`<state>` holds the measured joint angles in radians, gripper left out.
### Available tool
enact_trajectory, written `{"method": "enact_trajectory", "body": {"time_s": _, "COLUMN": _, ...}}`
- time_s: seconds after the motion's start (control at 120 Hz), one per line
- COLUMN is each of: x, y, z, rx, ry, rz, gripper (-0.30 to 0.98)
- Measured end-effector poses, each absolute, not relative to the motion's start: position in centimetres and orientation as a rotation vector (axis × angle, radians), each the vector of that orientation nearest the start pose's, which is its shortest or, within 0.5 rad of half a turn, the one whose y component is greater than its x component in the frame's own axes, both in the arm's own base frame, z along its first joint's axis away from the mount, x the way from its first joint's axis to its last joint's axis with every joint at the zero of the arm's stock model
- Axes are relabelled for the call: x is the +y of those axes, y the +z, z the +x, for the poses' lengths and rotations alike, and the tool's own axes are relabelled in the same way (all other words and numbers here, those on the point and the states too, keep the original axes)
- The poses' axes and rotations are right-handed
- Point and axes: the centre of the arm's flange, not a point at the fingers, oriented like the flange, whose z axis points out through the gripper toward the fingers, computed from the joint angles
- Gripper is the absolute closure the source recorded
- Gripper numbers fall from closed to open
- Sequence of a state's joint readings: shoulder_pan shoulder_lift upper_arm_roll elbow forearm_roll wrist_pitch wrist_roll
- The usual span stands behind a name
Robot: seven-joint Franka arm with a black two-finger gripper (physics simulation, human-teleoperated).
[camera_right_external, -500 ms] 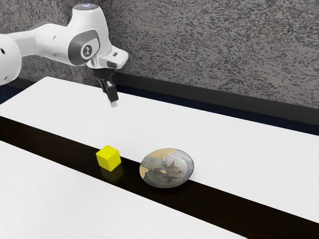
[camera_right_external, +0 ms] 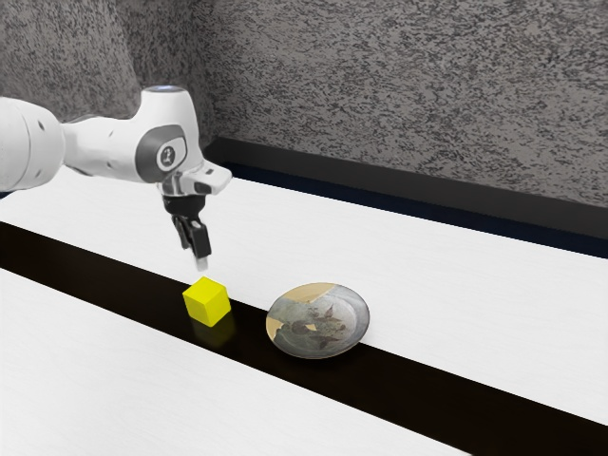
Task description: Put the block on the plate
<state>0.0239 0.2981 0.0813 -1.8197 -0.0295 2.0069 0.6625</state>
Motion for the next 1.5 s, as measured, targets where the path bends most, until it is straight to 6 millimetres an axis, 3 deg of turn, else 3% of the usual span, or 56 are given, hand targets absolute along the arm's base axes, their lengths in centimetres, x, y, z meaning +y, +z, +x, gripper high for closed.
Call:
{"method": "enact_trajectory", "body": {"time_s": 0.125, "x": 7.3, "y": 33.9, "z": 61.9, "rx": 0.747, "ry": 0.144, "rz": -3.132, "gripper": 0.0}}
{"method": "enact_trajectory", "body": {"time_s": 0.283, "x": 7.3, "y": 30.4, "z": 61.2, "rx": 0.586, "ry": 0.14, "rz": -3.215, "gripper": 0.0}}
{"method": "enact_trajectory", "body": {"time_s": 0.608, "x": 8.4, "y": 27.7, "z": 62.0, "rx": 0.37, "ry": 0.086, "rz": -3.241, "gripper": 0.0}}
{"method": "enact_trajectory", "body": {"time_s": 0.975, "x": 8.2, "y": 26.2, "z": 61.6, "rx": 0.266, "ry": 0.1, "rz": -3.251, "gripper": 0.01}}
{"method": "enact_trajectory", "body": {"time_s": 1.217, "x": 8.0, "y": 26.1, "z": 61.6, "rx": 0.244, "ry": 0.102, "rz": -3.246, "gripper": 0.21}}
{"method": "enact_trajectory", "body": {"time_s": 1.5, "x": 7.9, "y": 26.9, "z": 61.7, "rx": 0.222, "ry": 0.089, "rz": -3.236, "gripper": 0.32}}
